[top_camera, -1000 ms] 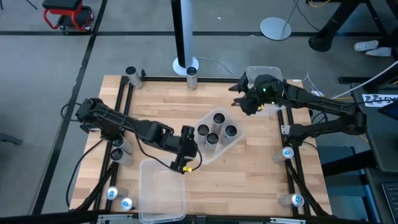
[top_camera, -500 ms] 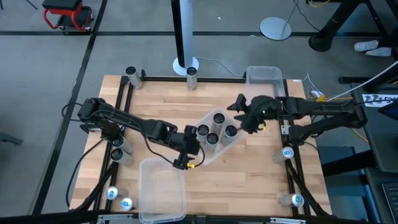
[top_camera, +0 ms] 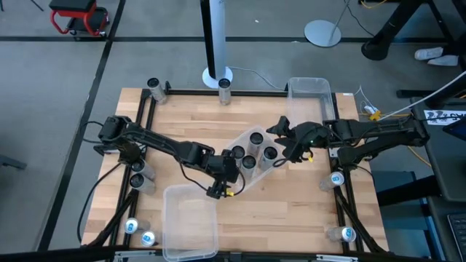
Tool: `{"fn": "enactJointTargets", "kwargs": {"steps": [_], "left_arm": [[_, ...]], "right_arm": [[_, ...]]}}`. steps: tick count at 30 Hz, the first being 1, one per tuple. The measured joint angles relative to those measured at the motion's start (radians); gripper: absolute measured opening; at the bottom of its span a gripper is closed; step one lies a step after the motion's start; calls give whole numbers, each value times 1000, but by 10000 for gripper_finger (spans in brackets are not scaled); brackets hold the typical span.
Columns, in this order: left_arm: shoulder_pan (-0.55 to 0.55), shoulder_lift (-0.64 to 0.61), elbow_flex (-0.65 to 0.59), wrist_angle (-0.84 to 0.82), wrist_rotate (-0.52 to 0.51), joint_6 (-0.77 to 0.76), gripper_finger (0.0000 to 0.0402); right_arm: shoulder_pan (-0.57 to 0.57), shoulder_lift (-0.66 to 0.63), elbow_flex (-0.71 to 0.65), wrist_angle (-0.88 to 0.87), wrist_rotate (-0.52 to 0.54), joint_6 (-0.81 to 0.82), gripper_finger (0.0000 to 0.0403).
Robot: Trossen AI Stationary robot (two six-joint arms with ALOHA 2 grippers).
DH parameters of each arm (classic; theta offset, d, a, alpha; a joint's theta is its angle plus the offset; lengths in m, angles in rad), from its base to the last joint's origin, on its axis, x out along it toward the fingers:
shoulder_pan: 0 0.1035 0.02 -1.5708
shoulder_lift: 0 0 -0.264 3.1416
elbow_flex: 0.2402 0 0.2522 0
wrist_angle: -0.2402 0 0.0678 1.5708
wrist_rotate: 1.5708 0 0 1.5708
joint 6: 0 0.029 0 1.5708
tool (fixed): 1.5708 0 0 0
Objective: Sort soda cans
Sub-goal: Move the middle transparent bin to the top center of the table
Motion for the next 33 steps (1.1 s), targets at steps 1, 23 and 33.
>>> {"fn": "enactJointTargets", "kwargs": {"steps": [1, 23, 33], "left_arm": [[1, 0, 0, 6, 0, 2, 225], [84, 27, 2, 124, -25, -21, 42], [195, 82, 3, 251, 0, 78, 38]], "right_arm": [[0, 0, 0, 0, 0, 0, 312], [-1, 0, 0, 0, 3, 0, 312], [-3, 0, 0, -3, 3, -1, 312]]}}
